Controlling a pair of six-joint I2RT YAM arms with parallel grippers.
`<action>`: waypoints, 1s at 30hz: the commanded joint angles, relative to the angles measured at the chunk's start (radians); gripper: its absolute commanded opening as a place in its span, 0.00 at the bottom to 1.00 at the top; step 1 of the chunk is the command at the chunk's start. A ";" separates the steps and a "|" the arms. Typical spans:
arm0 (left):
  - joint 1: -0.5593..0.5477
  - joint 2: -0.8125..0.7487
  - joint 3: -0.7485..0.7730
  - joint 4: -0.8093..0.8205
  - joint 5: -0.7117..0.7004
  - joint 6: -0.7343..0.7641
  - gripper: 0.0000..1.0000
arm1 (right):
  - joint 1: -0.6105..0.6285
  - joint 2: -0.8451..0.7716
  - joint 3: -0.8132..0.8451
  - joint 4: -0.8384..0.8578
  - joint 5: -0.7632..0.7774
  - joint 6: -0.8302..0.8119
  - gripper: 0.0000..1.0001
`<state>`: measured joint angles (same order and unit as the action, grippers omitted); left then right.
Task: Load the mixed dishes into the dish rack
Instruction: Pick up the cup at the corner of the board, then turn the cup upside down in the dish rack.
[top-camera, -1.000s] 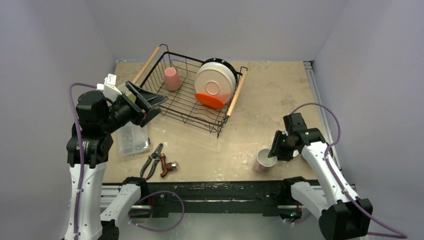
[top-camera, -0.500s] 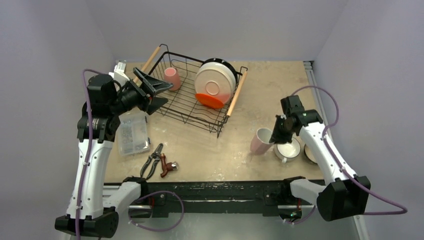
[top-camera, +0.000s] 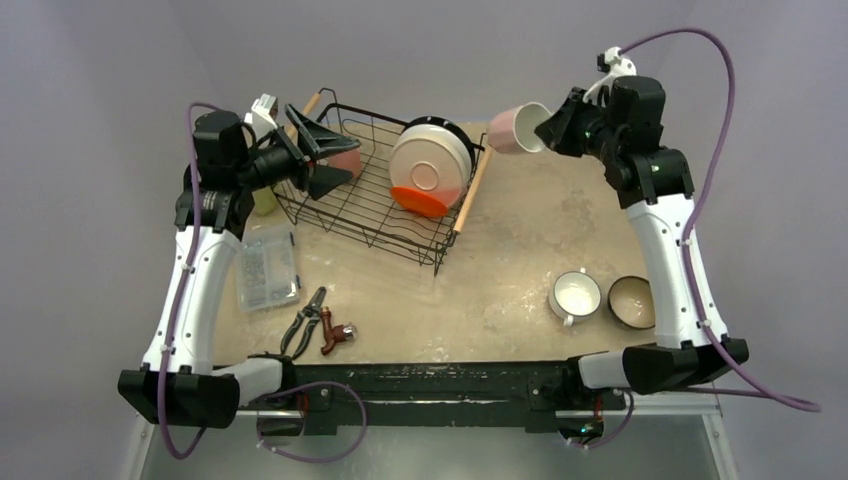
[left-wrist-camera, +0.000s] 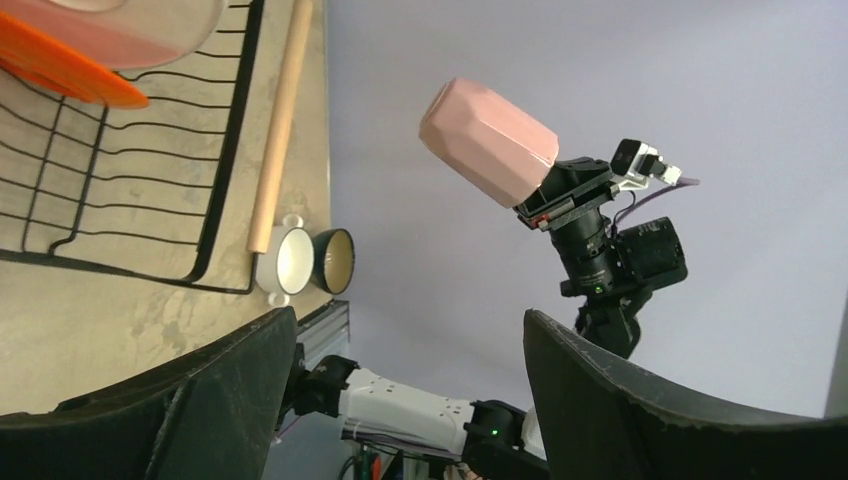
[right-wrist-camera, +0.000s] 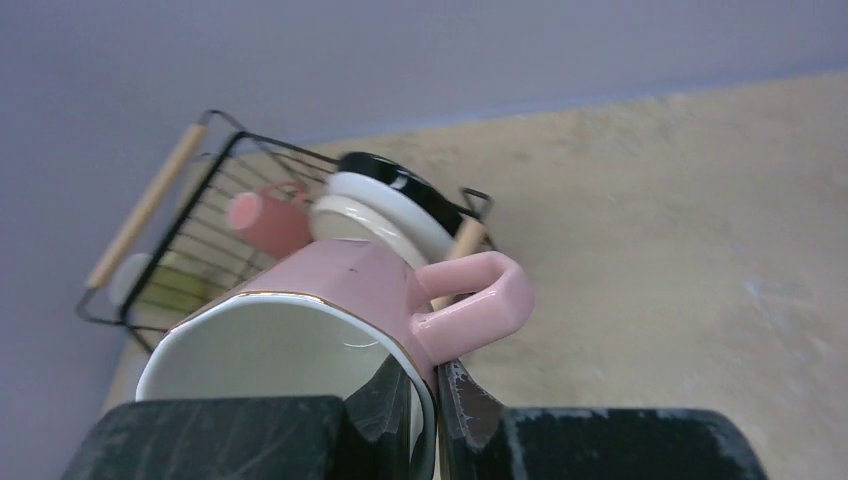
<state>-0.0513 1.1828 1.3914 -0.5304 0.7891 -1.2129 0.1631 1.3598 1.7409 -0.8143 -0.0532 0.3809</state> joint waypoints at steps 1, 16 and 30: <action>0.010 0.034 -0.001 0.248 0.110 -0.140 0.82 | 0.023 0.027 -0.012 0.471 -0.498 0.017 0.00; -0.048 0.102 -0.148 0.805 0.162 -0.669 0.88 | 0.229 0.175 -0.151 1.309 -0.812 0.432 0.00; -0.162 0.221 -0.057 1.037 0.209 -0.860 0.96 | 0.234 0.226 -0.217 1.520 -0.838 0.576 0.00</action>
<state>-0.1944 1.3926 1.2682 0.3859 0.9707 -2.0151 0.3878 1.5845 1.5112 0.4953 -0.8906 0.8509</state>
